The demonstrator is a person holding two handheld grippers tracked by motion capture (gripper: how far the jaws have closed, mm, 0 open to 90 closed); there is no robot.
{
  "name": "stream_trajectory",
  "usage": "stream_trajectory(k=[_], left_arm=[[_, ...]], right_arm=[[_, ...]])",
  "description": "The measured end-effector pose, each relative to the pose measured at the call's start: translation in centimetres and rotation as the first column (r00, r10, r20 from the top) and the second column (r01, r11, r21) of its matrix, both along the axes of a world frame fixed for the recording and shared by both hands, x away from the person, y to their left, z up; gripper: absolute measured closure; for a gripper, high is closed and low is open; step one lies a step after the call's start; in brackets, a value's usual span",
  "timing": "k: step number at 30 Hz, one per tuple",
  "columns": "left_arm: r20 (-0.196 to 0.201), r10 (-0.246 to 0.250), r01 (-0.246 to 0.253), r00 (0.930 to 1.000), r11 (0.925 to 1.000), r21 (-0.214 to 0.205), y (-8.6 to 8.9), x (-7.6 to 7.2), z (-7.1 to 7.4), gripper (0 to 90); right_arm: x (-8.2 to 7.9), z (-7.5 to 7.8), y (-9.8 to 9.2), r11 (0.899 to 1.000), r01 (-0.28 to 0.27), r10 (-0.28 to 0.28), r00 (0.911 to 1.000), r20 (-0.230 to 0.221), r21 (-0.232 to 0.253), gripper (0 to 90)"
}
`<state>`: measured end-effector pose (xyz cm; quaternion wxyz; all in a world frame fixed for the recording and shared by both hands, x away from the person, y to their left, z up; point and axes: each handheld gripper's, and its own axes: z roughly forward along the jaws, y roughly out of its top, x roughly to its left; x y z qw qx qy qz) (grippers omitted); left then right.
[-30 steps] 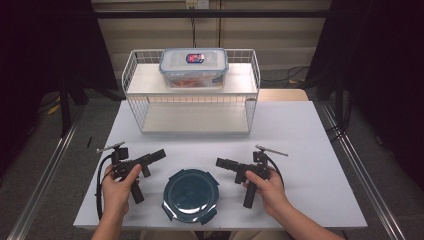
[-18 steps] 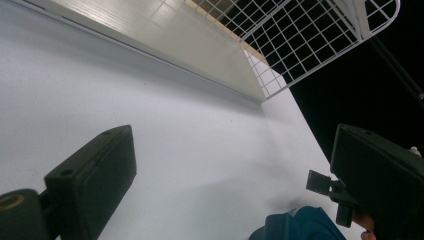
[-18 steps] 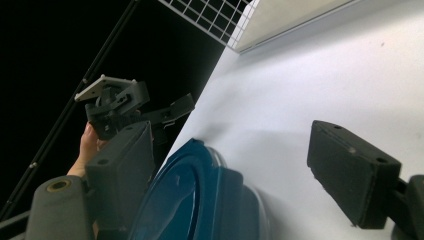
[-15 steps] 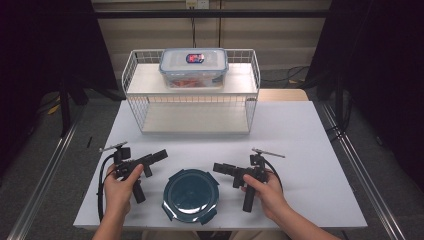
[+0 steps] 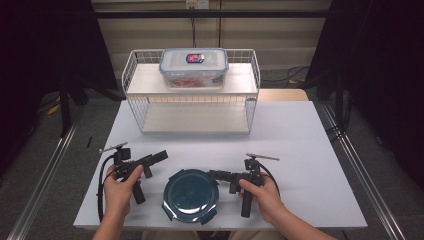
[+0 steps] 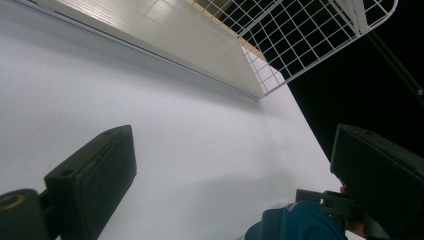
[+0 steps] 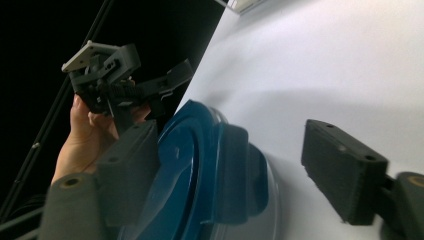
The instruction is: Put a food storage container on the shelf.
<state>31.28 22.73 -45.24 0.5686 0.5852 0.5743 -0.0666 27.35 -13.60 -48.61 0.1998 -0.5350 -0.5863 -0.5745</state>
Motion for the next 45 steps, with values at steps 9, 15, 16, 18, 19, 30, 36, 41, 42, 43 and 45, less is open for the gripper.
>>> stream_trajectory(k=[9,15,16,18,19,30,36,41,42,43,45], left_arm=[[-0.004,-0.016,0.016,0.9999,0.9996,0.022,-0.33,0.04,-0.29,4.4],[-0.002,-0.010,0.010,0.9999,0.9997,0.020,-0.18,0.02,-0.21,4.4],[0.003,-0.010,0.010,1.0000,0.9997,0.023,-0.14,0.03,-0.19,4.4],[0.001,0.002,-0.002,1.0000,0.9999,0.015,-0.18,0.01,-0.15,4.4],[0.003,-0.002,0.002,1.0000,0.9998,0.020,-0.14,0.00,-0.16,4.4],[-0.001,-0.011,0.011,0.9999,0.9997,0.021,-0.34,-0.02,-0.25,4.5],[0.003,-0.015,0.015,0.9999,0.9995,0.026,-0.28,-0.04,-0.22,4.6],[-0.007,-0.001,0.001,1.0000,0.9999,0.013,-0.38,0.01,-0.27,4.6],[-0.005,-0.004,0.004,1.0000,0.9998,0.018,-0.35,0.01,-0.29,4.6],[-0.005,-0.002,0.002,1.0000,0.9999,0.015,-0.39,0.01,-0.28,4.6],[-0.003,-0.003,0.003,1.0000,0.9999,0.017,-0.38,-0.02,-0.27,4.8]], right_arm=[[0.09,-0.57,0.14,1.000,-0.019,0.019,0.9992,-0.037,-0.004,26.3],[0.08,-0.75,0.26,0.999,-0.030,0.030,0.9984,-0.049,-0.009,29.4],[0.05,-0.76,0.33,0.999,-0.034,0.033,0.9983,-0.049,-0.006,30.2],[-0.01,-0.73,0.41,0.999,-0.039,0.039,0.9977,-0.055,-0.002,31.5],[-0.01,-0.73,0.41,0.999,-0.039,0.039,0.9977,-0.055,-0.002,31.5],[-0.03,-0.85,0.47,0.999,-0.050,0.050,0.9948,-0.089,0.003,38.5],[-0.13,-0.87,0.57,0.999,-0.053,0.053,0.9928,-0.108,0.008,42.2],[-0.12,-0.74,0.56,0.998,-0.057,0.061,0.9910,-0.119,0.031,49.8],[-0.12,-0.74,0.56,0.998,-0.057,0.061,0.9910,-0.119,0.031,49.8],[-0.09,-0.77,0.56,0.998,-0.056,0.060,0.9917,-0.114,0.031,50.0],[-0.09,-0.80,0.56,0.998,-0.054,0.059,0.9908,-0.122,0.037,50.3]])
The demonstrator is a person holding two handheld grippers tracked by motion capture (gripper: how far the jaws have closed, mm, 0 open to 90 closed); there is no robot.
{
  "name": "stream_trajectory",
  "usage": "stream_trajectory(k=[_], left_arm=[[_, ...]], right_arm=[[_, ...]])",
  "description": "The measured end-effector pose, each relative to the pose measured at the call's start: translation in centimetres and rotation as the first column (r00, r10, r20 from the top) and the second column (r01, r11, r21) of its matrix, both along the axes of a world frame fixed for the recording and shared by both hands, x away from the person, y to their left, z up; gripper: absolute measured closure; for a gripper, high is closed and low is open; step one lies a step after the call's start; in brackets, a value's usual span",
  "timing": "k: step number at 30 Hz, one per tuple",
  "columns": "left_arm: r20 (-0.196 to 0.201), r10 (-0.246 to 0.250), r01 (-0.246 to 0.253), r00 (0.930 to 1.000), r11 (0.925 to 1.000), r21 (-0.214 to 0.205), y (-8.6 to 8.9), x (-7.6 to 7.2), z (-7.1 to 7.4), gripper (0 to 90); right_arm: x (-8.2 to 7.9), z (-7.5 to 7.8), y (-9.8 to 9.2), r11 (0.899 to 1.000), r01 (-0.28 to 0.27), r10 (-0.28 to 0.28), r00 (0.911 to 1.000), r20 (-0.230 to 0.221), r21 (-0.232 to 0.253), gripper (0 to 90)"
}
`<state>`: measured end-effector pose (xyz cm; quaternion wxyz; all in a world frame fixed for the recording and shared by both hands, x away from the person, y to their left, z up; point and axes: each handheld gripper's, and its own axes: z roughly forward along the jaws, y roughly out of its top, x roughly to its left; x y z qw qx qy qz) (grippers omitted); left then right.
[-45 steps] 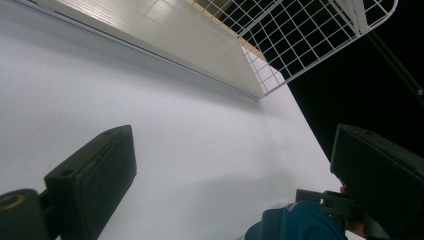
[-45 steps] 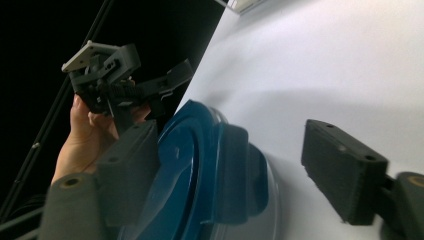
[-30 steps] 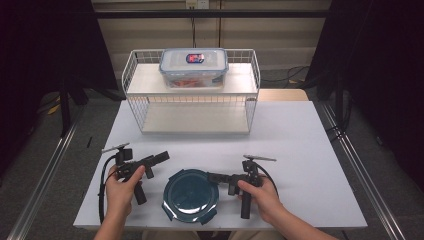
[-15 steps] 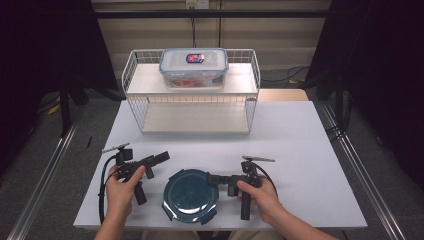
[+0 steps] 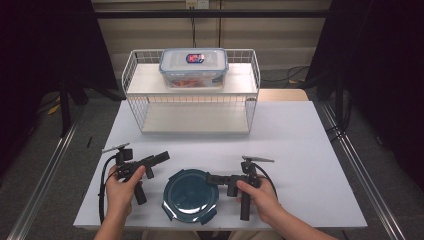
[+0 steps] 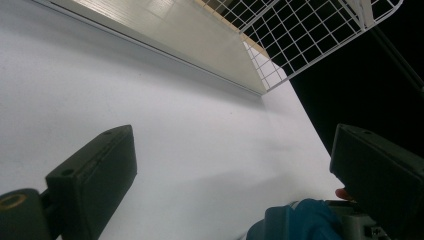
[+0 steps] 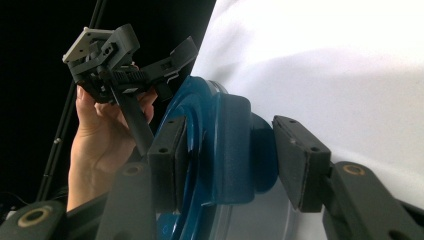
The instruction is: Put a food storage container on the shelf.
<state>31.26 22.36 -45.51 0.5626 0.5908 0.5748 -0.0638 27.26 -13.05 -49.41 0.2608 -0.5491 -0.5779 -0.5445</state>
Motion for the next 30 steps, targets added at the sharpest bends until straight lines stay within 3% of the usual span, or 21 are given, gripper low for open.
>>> stream_trajectory(k=[10,11,19,21,30], left_arm=[[-0.003,-0.004,0.004,1.0000,1.0000,0.009,-0.06,0.03,-0.08,4.9],[-0.003,-0.004,0.004,1.0000,1.0000,0.004,-0.05,0.04,-0.08,4.9],[-0.001,-0.016,0.016,0.9999,0.9999,-0.002,0.22,-0.05,0.14,5.0],[-0.002,0.003,-0.003,1.0000,1.0000,0.001,0.12,-0.10,0.18,5.0],[-0.001,-0.004,0.004,1.0000,1.0000,0.001,0.11,-0.15,0.15,5.2]], right_arm=[[0.17,-0.17,-0.11,1.000,0.014,-0.013,0.9991,-0.041,0.023,52.5],[0.21,-0.08,-0.16,1.000,0.019,-0.018,0.9978,-0.064,0.023,57.9],[0.29,-0.20,-0.26,1.000,0.015,-0.014,0.9980,-0.062,0.021,58.0],[0.29,-0.21,-0.26,1.000,0.016,-0.015,0.9986,-0.050,0.015,58.0],[0.73,-0.21,-0.34,1.000,-0.008,0.010,0.9975,-0.070,0.025,58.2]])
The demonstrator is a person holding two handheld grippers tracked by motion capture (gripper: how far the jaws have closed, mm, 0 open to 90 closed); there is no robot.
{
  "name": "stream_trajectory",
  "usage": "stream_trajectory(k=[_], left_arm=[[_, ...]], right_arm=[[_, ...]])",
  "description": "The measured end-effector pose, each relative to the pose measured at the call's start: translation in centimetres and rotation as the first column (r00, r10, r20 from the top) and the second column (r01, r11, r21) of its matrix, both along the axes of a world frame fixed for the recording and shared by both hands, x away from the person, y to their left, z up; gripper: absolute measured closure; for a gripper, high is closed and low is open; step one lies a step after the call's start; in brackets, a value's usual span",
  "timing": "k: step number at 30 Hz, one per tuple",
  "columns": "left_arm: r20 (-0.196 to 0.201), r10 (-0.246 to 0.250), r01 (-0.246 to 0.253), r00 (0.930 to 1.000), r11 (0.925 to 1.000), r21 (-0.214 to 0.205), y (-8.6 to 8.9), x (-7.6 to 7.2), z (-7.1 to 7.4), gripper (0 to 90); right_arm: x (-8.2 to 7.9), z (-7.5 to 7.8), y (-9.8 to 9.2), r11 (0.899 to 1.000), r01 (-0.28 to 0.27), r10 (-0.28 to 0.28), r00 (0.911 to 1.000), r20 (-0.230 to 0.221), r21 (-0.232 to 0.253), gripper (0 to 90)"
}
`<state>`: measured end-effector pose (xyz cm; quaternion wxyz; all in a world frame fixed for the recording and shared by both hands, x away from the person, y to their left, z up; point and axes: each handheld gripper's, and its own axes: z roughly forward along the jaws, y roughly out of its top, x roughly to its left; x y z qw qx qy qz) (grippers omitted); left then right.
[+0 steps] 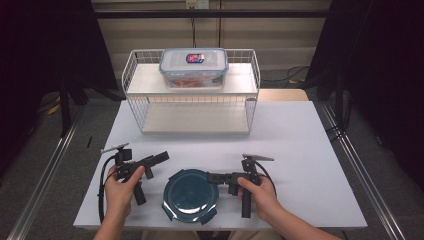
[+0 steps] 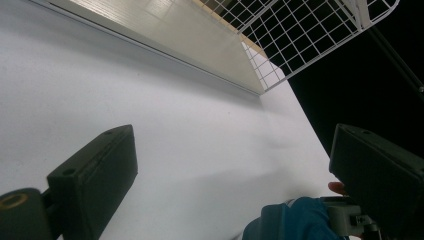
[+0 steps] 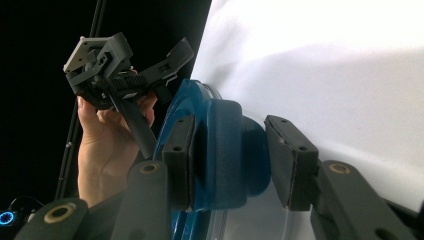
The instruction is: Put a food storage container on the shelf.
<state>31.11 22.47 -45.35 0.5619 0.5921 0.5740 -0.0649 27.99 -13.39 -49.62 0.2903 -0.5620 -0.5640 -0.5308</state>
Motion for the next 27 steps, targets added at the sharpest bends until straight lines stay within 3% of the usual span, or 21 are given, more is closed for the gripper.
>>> stream_trajectory(k=[27], left_arm=[[-0.006,-0.011,0.011,0.9999,0.9998,-0.018,0.3,-0.5,0.0,6.6]], right_arm=[[1.8,0.0,0.0,0.999,-0.030,0.030,0.9993,-0.024,0.024,58.2]])
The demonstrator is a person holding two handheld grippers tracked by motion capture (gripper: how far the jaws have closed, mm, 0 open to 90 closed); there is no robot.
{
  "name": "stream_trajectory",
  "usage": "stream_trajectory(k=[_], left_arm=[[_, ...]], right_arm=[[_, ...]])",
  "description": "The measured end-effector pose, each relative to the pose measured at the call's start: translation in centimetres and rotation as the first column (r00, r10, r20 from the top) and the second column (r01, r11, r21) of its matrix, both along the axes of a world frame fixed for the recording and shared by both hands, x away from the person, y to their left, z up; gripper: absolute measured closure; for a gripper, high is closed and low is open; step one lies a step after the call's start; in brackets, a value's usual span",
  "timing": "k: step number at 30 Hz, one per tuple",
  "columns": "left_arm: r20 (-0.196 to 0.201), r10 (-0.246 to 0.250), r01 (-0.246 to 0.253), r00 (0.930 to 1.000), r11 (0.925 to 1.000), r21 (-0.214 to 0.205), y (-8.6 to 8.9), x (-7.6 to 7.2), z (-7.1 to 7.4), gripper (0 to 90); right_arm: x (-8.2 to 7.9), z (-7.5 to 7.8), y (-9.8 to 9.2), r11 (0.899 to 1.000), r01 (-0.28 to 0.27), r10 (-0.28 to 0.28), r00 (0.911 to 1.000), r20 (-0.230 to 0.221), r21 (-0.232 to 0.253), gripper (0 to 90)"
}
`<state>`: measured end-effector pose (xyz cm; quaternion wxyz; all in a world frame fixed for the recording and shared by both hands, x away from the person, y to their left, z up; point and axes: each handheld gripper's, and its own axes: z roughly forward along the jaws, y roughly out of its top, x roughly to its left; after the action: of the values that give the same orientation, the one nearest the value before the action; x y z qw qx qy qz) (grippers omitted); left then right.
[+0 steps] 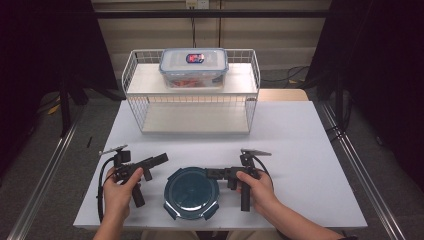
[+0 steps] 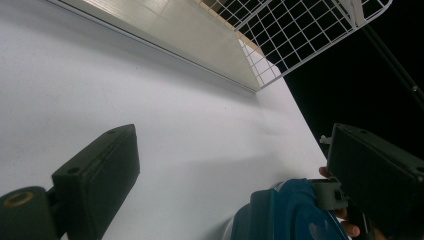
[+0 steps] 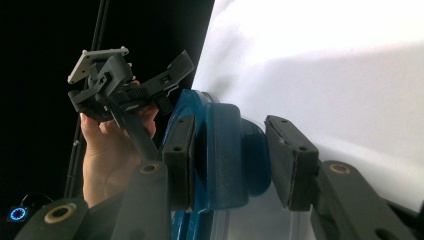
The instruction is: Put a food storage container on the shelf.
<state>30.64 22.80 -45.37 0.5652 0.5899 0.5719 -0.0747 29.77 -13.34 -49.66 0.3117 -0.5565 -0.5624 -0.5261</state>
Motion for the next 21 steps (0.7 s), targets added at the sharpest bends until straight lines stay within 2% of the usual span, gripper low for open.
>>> stream_trajectory(k=[5,8,10,14,15,16,21], left_arm=[[-0.008,-0.005,0.005,1.0000,1.0000,-0.006,-0.1,-0.1,-0.1,7.2],[-0.005,-0.031,0.031,0.9995,0.9995,-0.005,0.0,-0.1,-0.2,8.2],[-0.010,-0.031,0.031,0.9995,0.9995,-0.008,-0.2,-0.1,-0.2,8.4],[-0.017,-0.050,0.050,0.9986,0.9987,-0.002,-0.6,-0.1,-0.4,8.4],[-0.019,-0.053,0.053,0.9984,0.9986,-0.003,-0.7,-0.1,-0.4,8.4],[-0.021,-0.057,0.057,0.9981,0.9984,-0.004,-0.8,-0.1,-0.5,8.3],[-0.029,-0.067,0.066,0.9974,0.9977,-0.014,-1.2,-0.2,-0.6,8.7]], right_arm=[[0.4,0.1,-0.3,1.000,0.017,-0.017,0.9999,0.000,0.005,58.3],[0.8,0.1,-0.7,1.000,0.029,-0.029,0.9995,0.007,0.000,58.3],[1.0,-0.1,-1.1,0.999,0.042,-0.042,0.9990,0.014,0.002,58.3],[1.3,0.0,-1.6,0.998,0.064,-0.064,0.9979,0.000,0.006,58.3],[1.5,-0.1,-1.8,0.998,0.068,-0.068,0.9974,0.022,-0.002,58.3],[1.5,0.0,-2.0,0.997,0.077,-0.077,0.9971,-0.002,0.004,58.2],[2.1,-0.2,-2.8,0.995,0.095,-0.095,0.9953,0.015,0.001,58.2]])
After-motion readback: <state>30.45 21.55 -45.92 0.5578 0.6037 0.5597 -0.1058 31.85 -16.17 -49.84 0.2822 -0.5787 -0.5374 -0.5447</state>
